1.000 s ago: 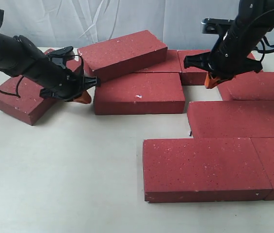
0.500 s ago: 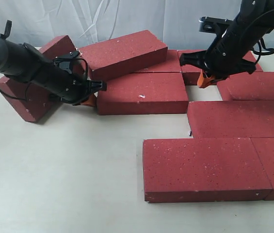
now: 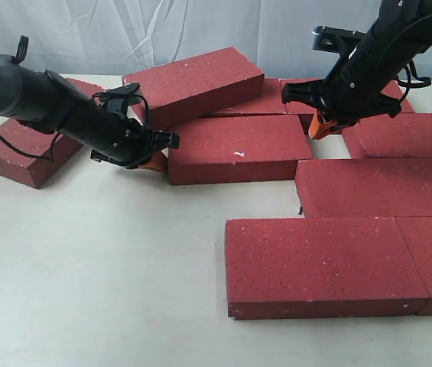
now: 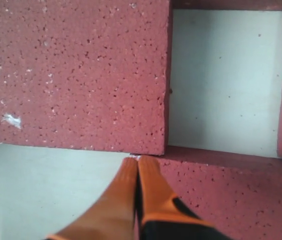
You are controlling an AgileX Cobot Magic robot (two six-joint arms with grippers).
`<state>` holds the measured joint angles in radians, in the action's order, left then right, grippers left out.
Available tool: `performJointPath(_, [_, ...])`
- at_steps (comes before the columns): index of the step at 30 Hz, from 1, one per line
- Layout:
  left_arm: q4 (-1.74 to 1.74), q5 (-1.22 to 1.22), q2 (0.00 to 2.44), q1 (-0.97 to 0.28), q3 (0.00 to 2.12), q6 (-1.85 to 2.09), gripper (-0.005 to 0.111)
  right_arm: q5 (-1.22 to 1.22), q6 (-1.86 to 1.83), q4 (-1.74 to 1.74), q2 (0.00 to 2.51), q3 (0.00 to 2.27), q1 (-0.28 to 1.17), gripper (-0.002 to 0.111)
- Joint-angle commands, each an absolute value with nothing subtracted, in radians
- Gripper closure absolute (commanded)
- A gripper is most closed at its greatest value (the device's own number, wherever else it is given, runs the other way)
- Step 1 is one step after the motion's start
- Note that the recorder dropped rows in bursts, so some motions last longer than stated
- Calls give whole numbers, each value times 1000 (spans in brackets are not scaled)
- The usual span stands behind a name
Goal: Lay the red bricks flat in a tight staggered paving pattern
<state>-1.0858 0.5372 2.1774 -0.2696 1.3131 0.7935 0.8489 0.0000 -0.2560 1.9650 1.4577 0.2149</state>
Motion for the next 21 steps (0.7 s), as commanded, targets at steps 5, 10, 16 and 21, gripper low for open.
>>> performJointPath(5, [-1143, 552, 2178, -274, 1309, 877, 107, 856, -6, -264, 1959, 1460, 211, 109])
performJointPath(10, [-1278, 576, 2178, -283, 1309, 973, 107, 853, -6, -275, 1959, 1460, 211, 109])
performJointPath(16, [-1371, 525, 2178, -340, 1309, 1011, 107, 833, -6, -309, 1959, 1460, 211, 109])
performJointPath(21, [-1403, 497, 2178, -385, 1343, 1032, 107, 833, -33, -335, 1959, 1460, 211, 109])
